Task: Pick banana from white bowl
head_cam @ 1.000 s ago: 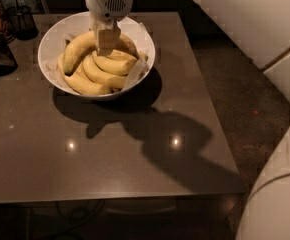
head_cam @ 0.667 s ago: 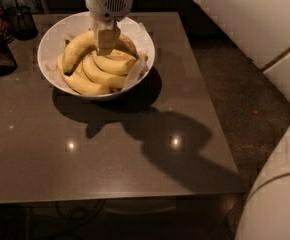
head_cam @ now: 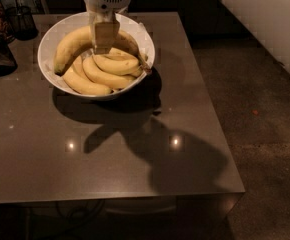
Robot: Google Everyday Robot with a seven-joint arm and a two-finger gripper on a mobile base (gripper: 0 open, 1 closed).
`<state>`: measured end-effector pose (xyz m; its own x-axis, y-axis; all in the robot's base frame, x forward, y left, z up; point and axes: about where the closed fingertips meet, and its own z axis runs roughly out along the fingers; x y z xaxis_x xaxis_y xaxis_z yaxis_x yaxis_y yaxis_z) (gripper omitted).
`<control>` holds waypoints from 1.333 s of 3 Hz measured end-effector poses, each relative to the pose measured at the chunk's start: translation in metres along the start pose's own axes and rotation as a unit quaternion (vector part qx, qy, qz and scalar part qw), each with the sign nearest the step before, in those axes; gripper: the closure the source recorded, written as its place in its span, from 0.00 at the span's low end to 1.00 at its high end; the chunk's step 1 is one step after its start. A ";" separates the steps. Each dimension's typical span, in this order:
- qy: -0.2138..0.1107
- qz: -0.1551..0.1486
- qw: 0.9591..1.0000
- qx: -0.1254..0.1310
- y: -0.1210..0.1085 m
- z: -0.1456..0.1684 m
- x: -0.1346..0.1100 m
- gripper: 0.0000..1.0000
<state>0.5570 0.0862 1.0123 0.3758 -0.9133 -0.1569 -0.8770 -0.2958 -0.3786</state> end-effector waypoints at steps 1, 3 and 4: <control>0.000 -0.002 1.000 0.011 0.009 -0.018 -0.007 1.00; -0.025 0.021 0.999 -0.013 0.034 -0.028 -0.020 1.00; -0.041 0.046 0.997 -0.038 0.051 -0.024 -0.024 1.00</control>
Offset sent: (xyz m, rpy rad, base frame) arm -0.0523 -0.0044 0.0223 0.0174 0.0521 -0.0107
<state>0.4960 0.0860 1.0184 0.3132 -0.9128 -0.2621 -0.9278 -0.2351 -0.2897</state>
